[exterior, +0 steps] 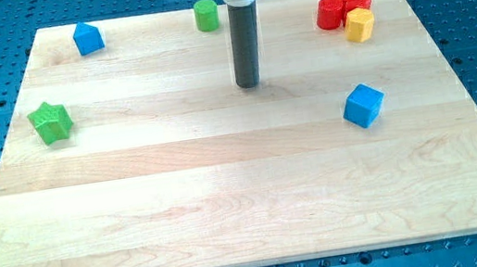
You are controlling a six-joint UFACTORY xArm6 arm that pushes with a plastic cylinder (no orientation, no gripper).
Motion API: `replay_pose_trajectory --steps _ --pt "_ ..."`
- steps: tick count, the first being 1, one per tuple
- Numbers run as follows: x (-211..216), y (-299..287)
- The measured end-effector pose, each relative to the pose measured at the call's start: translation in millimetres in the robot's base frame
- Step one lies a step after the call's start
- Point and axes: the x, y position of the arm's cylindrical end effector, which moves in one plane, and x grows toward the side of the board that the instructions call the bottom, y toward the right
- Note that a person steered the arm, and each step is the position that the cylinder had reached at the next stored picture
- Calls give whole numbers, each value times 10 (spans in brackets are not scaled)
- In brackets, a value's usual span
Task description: Move the green star to the left of the cube
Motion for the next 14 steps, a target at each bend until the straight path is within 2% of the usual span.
replay_pose_trajectory --steps 1,3,4,7,8,9,10,11,13,14 --pt "762 108" --pt "854 1342" --pt "833 1030" --pt "1677 -2438" --pt "1347 -3183" --pt "1015 -3304" --pt "446 -3169" --pt "161 -2931" --pt "810 -1887" --pt "956 -1442"
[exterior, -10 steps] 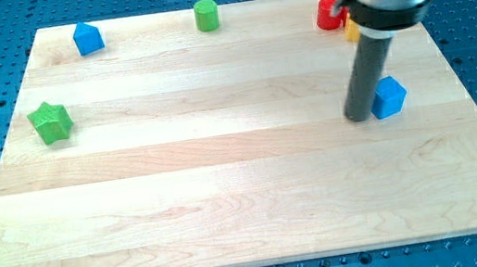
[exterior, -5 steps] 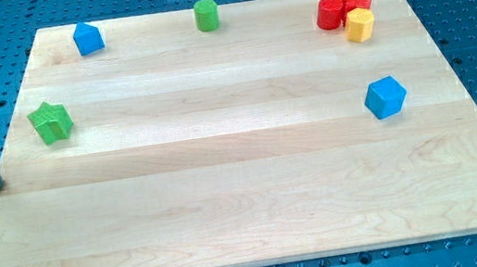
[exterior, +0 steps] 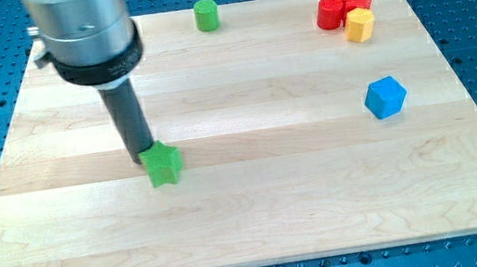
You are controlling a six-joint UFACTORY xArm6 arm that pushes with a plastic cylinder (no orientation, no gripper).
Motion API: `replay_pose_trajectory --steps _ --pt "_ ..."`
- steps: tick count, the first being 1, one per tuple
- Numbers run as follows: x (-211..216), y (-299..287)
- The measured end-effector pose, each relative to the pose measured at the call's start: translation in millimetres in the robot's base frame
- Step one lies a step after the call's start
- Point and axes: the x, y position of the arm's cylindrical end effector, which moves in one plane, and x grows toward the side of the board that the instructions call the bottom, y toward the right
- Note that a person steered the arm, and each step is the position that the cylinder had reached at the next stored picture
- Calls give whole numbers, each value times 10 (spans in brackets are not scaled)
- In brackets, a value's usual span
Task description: Move the green star to the left of the cube
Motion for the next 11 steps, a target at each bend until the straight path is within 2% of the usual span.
replay_pose_trajectory --steps 1,2,3,4,5,6,7,8,9,10,11 --pt "25 -417" --pt "265 -168" --pt "249 638" --pt "249 689" --pt "575 547" --pt "603 1353" --pt "471 2000" --pt "106 2393" --pt "147 2205" --pt "5 2154" --pt "-47 2257"
